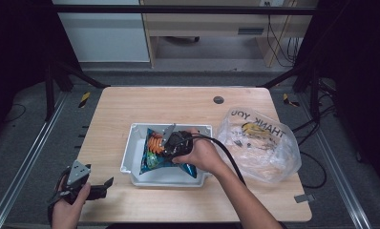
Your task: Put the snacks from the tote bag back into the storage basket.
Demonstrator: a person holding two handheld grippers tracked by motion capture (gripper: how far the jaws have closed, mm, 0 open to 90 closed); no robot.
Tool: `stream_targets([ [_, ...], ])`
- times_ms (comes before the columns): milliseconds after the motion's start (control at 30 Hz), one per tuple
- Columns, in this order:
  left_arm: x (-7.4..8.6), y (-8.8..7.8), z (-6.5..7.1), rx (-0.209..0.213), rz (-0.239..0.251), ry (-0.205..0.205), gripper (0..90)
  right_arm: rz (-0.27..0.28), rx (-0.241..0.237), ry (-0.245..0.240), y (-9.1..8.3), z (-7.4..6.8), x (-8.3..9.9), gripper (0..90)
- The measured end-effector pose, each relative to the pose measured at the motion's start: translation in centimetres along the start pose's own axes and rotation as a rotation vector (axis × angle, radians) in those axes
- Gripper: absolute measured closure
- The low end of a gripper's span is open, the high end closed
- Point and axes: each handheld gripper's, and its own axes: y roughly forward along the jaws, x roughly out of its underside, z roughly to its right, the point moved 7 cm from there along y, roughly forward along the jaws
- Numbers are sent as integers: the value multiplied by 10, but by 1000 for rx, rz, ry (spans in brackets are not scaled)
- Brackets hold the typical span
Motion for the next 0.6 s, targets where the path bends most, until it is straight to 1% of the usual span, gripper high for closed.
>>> stream_targets([
  [267, 0, 1, 1, 4, -2, 5, 30, -8, -3, 10, 0, 1, 3, 419],
  [600, 0, 0, 0, 2, 2, 2, 31, -18, -13, 6, 4, 1, 5, 418],
])
